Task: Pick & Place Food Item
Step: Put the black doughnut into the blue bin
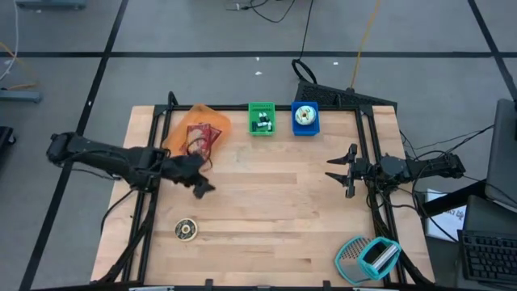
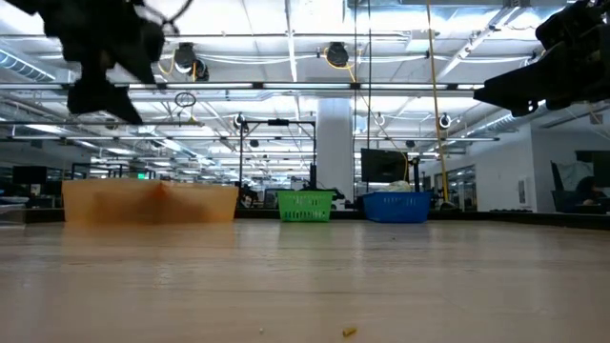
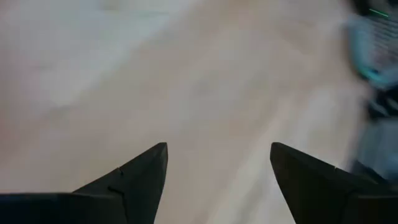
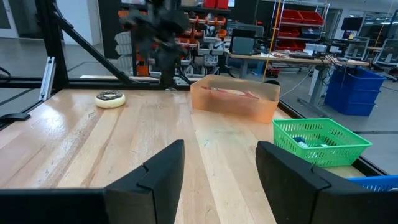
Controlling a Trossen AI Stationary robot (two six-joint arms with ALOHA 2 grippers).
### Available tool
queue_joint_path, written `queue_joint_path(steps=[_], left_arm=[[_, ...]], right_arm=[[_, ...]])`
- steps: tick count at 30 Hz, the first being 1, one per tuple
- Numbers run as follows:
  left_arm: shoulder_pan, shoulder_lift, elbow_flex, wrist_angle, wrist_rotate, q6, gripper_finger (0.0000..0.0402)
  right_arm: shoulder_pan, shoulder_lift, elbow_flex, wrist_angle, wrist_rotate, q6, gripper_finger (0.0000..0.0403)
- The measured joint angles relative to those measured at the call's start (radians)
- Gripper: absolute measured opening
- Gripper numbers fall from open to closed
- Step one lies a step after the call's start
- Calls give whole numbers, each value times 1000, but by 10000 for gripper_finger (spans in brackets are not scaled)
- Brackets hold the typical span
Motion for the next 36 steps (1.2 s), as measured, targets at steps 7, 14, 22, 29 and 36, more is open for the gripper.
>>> queue_joint_path(steps=[7,14,22,29,36], left_arm=[[-317,137,120,122,-47,6,285],[-503,351,212,-139,100,-347,285],[-602,488,212,-388,103,-511,285],[-603,545,212,-384,80,-476,285],[-603,619,212,-390,152,-414,285]], right_arm=[[0,0,0,0,0,0,187],[0,0,0,0,0,0,187],[0,0,0,0,0,0,187],[0,0,0,0,0,0,187],[0,0,0,0,0,0,187]])
